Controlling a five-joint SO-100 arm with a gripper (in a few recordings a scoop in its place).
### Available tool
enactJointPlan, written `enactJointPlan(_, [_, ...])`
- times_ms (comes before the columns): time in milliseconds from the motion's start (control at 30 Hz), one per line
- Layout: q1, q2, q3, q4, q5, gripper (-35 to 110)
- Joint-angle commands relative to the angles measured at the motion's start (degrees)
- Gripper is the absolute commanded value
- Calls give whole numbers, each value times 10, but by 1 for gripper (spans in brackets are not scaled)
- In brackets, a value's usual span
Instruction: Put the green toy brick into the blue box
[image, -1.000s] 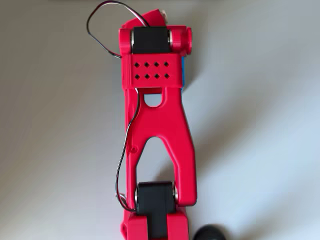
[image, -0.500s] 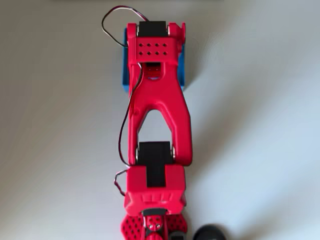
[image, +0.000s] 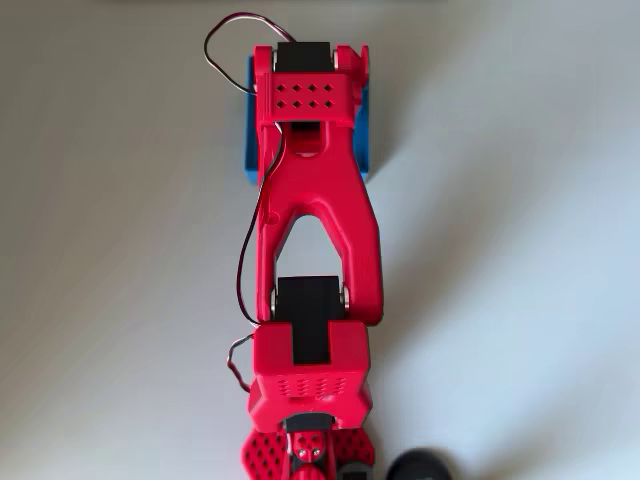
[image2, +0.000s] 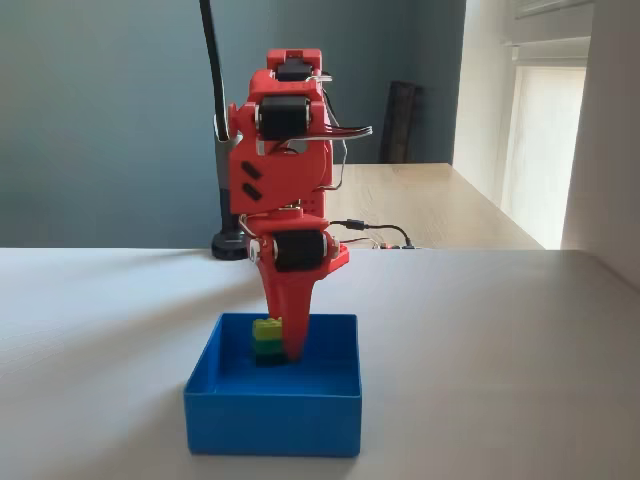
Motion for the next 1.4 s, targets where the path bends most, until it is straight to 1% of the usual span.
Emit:
enactJointPlan(0, [7,18,2,2,-7,20])
enactJointPlan(267, [4,23,21,3,2,21])
enactJointPlan(567, [6,43,-4,4,48,11])
enactJointPlan(633, [-4,61,-9,3,57,13])
enactJointPlan(767, [-17,90,-12,3,71,21])
enactJointPlan(967, [-39,149,-11,3,85,21])
enactJointPlan(1167, [-56,232,33,3,94,20])
enactJointPlan(1367, [-60,326,134,1,103,18])
